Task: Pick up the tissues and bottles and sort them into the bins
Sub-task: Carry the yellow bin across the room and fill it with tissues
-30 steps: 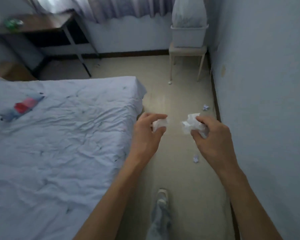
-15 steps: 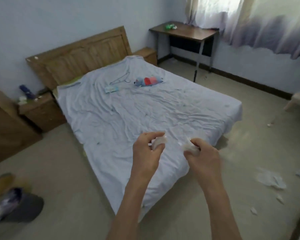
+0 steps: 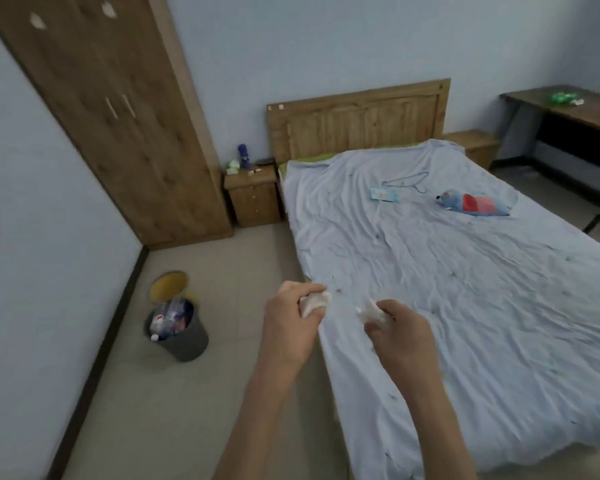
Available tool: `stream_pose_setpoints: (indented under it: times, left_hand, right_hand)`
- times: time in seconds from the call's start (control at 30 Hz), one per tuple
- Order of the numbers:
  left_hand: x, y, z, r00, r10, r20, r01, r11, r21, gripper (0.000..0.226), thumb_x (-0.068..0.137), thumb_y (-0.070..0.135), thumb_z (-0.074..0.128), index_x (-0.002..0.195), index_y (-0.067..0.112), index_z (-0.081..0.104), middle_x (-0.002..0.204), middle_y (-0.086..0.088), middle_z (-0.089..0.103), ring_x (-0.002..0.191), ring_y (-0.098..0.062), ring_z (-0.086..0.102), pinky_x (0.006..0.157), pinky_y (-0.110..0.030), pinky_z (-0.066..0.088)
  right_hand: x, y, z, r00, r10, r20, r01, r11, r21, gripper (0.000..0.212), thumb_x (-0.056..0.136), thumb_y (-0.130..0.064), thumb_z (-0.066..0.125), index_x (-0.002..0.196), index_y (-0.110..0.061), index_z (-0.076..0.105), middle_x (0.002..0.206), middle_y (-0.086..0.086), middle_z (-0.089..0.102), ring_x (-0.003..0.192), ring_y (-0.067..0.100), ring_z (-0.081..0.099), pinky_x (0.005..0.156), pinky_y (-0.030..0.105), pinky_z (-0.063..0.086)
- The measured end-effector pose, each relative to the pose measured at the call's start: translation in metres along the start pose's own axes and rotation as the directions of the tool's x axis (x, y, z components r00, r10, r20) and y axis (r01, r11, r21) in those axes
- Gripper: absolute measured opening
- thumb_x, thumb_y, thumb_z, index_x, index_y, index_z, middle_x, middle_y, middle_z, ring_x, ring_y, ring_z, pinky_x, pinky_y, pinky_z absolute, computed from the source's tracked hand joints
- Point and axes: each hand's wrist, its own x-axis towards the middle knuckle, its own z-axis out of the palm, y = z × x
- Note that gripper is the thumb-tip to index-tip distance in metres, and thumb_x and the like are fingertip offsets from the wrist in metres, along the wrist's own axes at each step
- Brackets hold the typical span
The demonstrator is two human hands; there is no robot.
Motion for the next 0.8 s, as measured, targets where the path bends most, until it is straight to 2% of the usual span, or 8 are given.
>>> stream_pose_setpoints:
  times: [0.17,0.3,0.37,0.43,0.53,0.67,0.73,0.8]
  left_hand:
    - [0.032,-0.062,-0.102,0.986,-0.066,-0.151,0.072,0.997,0.037,0.026,0.087,0.015,0.08,0.107,0.031,0.081,0.102,0.015,0.069,0.091,-0.001,0.068,0.082,-0.033,0.06]
    - [0.056,-0.112,-0.166,0.952,-0.123,-0.279,0.138,0.99,0.033,0.03,0.083,0.011,0.083,0.106,0.032,0.082,0.101,0.01,0.073,0.093,-0.003,0.07,0.085,-0.034,0.059]
    - [0.067,-0.134,-0.188,0.929,-0.162,-0.333,0.176,0.984,0.013,0.029,0.084,0.012,0.084,0.107,0.03,0.081,0.103,0.012,0.074,0.095,-0.003,0.07,0.086,-0.029,0.058]
    - [0.075,-0.154,-0.209,0.902,-0.213,-0.374,0.229,0.973,-0.002,0.028,0.084,0.011,0.084,0.106,0.028,0.082,0.101,0.018,0.074,0.094,0.001,0.069,0.083,-0.021,0.055]
    - [0.092,-0.189,-0.242,0.853,-0.284,-0.438,0.303,0.952,-0.026,0.026,0.083,0.013,0.085,0.104,0.029,0.082,0.1,0.014,0.076,0.09,-0.003,0.071,0.077,-0.025,0.056]
    - [0.133,-0.226,-0.289,0.787,-0.313,-0.531,0.36,0.933,-0.017,0.025,0.084,0.013,0.085,0.103,0.029,0.082,0.099,0.012,0.078,0.089,-0.003,0.073,0.077,-0.027,0.06]
    - [0.162,-0.24,-0.309,0.757,-0.319,-0.57,0.381,0.924,-0.01,0.027,0.083,0.009,0.084,0.106,0.024,0.082,0.098,0.012,0.079,0.088,-0.002,0.073,0.078,-0.024,0.06]
    - [0.196,-0.251,-0.328,0.721,-0.314,-0.618,0.394,0.919,-0.008,0.025,0.084,0.014,0.085,0.107,0.025,0.082,0.099,0.011,0.079,0.09,-0.004,0.074,0.082,-0.032,0.062]
  right_hand:
    - [0.031,-0.079,0.094,0.985,-0.144,0.094,0.144,0.99,0.007,0.011,0.081,-0.012,0.072,0.077,-0.016,0.062,0.064,-0.004,0.059,0.065,0.023,0.06,0.059,0.041,0.047]
    - [0.053,-0.125,0.161,0.953,-0.227,0.202,0.224,0.974,0.038,0.017,0.086,-0.016,0.073,0.076,-0.021,0.059,0.064,-0.005,0.059,0.061,0.018,0.057,0.056,0.043,0.049]
    - [0.068,-0.142,0.188,0.934,-0.268,0.238,0.271,0.962,0.021,0.018,0.084,-0.016,0.073,0.076,-0.021,0.059,0.064,-0.005,0.058,0.061,0.019,0.057,0.056,0.044,0.049]
    - [0.082,-0.156,0.213,0.919,-0.281,0.276,0.292,0.956,0.001,0.016,0.082,-0.014,0.074,0.076,-0.019,0.06,0.064,-0.005,0.058,0.063,0.022,0.057,0.058,0.045,0.049]
    - [0.11,-0.17,0.252,0.895,-0.272,0.354,0.296,0.955,-0.015,0.018,0.081,-0.015,0.074,0.074,-0.02,0.058,0.064,-0.005,0.058,0.064,0.025,0.058,0.057,0.045,0.05]
    - [0.168,-0.201,0.31,0.86,-0.322,0.396,0.357,0.934,-0.016,0.011,0.083,-0.019,0.077,0.093,-0.019,0.073,0.081,0.004,0.073,0.072,0.027,0.065,0.053,0.029,0.041]
    - [0.206,-0.224,0.337,0.84,-0.345,0.419,0.371,0.928,0.022,0.016,0.085,-0.019,0.076,0.1,-0.018,0.074,0.086,0.004,0.075,0.074,0.025,0.067,0.056,0.032,0.048]
    - [0.247,-0.249,0.361,0.814,-0.382,0.437,0.392,0.917,0.072,0.014,0.085,-0.019,0.075,0.098,-0.02,0.074,0.086,0.001,0.075,0.074,0.022,0.067,0.06,0.038,0.053]
